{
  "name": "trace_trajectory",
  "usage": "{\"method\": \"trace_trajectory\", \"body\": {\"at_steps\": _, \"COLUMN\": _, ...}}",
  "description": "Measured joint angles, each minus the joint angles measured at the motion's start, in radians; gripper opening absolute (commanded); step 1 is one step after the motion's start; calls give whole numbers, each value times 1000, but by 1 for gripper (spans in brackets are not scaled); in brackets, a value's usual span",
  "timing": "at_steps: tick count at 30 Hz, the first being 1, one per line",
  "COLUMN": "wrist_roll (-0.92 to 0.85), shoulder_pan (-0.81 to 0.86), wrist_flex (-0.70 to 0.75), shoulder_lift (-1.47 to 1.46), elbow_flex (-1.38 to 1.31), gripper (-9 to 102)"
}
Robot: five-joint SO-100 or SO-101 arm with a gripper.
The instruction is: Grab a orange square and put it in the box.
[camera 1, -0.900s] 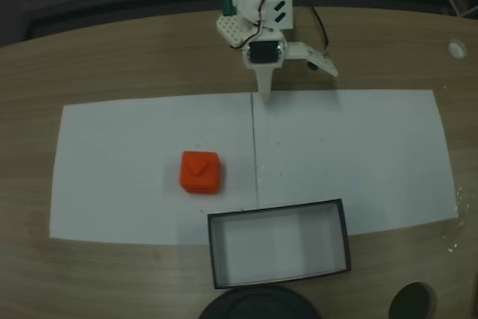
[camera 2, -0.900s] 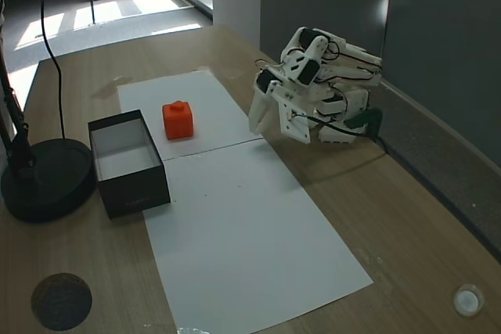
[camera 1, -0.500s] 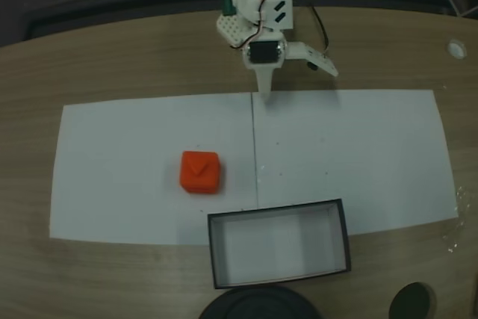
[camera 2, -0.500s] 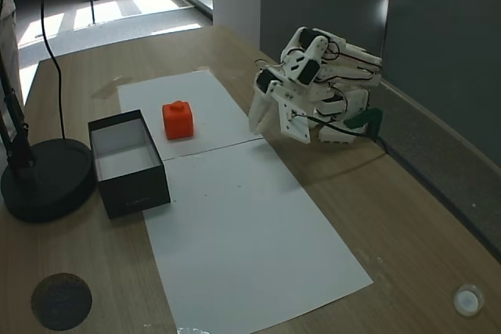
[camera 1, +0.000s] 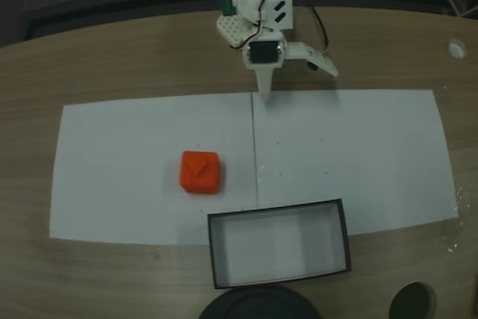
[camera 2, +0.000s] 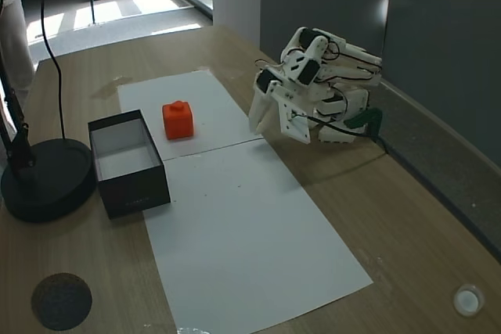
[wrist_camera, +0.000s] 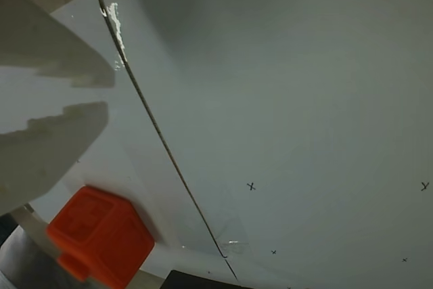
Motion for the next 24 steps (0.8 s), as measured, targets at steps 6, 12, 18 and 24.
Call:
{"method": "trace_trajectory", "body": {"at_steps": 6, "wrist_roll": -15, "shoulder_pan": 14, "wrist_flex": -158, "shoulder_lift": 0, "elbow_flex": 0, "gripper": 5}}
{"method": "trace_trajectory", "body": {"at_steps": 12, "wrist_roll": -153, "shoulder_pan": 103, "wrist_flex": -345, "shoulder_lift": -5, "elbow_flex": -9, "gripper": 22}}
{"method": "trace_trajectory", "body": {"at_steps": 18, "wrist_roll": -133, "shoulder_pan": 172, "wrist_flex": -305, "shoulder_lift": -54, "elbow_flex": -141, "gripper": 32}}
{"method": "trace_trajectory", "body": {"at_steps": 24, "wrist_roll": -133, "shoulder_pan": 173, "wrist_flex": -310, "shoulder_lift": -310, "elbow_flex": -307, "gripper": 32}}
